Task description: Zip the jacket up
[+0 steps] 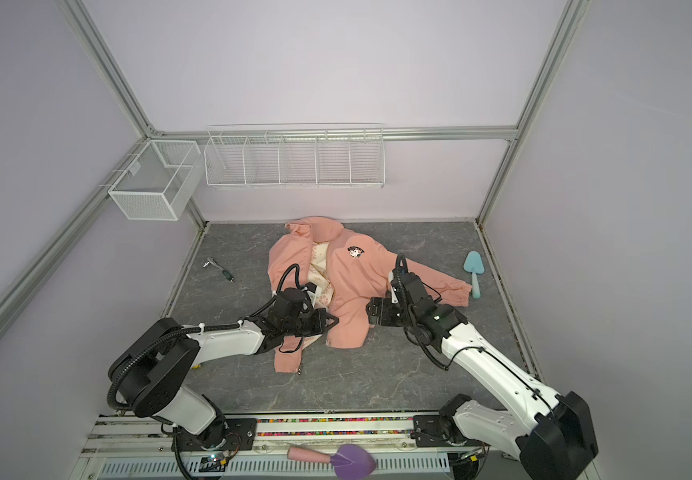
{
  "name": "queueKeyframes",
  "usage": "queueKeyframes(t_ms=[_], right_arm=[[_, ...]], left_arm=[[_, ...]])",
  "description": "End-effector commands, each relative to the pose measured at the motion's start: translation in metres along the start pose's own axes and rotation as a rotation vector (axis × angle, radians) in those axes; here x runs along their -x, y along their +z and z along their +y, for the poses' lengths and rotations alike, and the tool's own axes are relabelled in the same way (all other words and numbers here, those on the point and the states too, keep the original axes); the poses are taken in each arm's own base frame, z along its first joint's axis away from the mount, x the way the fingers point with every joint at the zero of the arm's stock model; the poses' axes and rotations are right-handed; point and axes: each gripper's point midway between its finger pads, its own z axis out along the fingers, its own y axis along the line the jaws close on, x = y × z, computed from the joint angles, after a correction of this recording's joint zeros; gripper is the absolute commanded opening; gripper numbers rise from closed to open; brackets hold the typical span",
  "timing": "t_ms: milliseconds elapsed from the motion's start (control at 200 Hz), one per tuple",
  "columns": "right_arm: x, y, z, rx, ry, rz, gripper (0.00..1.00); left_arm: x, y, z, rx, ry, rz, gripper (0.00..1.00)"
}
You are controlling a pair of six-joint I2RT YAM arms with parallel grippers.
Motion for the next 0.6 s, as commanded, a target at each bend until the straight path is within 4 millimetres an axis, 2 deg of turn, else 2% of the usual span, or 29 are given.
queueKeyframes(t_ms=[0, 150, 200, 270, 320, 405, 470, 540, 595], right_arm=[[0.01, -0.02, -0.022, -0.095, 0.042, -0.106, 0.88], [0.021, -0.035, -0.009, 0.016, 0.044, -0.212, 0.88], [0.022, -0.039, -0.011, 0.017, 0.044, -0.237, 0.89], [0.017, -0.04, -0.025, -0.04, 0.12, -0.236, 0.89], [0.013, -0.038, -0.023, -0.03, 0.12, -0.208, 0.88], [0.0, -0.027, -0.009, 0.031, 0.107, -0.098, 0.89], [-0.011, -0.014, 0.012, 0.154, 0.122, -0.04, 0.89], [-0.02, -0.004, 0.03, 0.275, 0.173, -0.021, 1.0], [-0.026, 0.002, 0.039, 0.314, 0.206, 0.002, 0.9]], left_arm=[[0.019, -0.009, -0.016, -0.009, 0.068, -0.051, 0.0], [0.03, -0.014, -0.025, -0.002, 0.125, -0.08, 0.0], [0.033, -0.016, -0.03, -0.008, 0.158, -0.092, 0.0], [0.035, -0.019, -0.032, 0.019, 0.202, -0.104, 0.0], [0.036, -0.021, -0.034, 0.041, 0.232, -0.104, 0.0], [0.038, -0.023, -0.032, 0.073, 0.239, -0.097, 0.0], [0.037, -0.021, -0.03, 0.085, 0.234, -0.082, 0.0], [0.036, -0.017, -0.032, 0.071, 0.221, -0.069, 0.0], [0.035, -0.013, -0.032, 0.062, 0.208, -0.058, 0.0]])
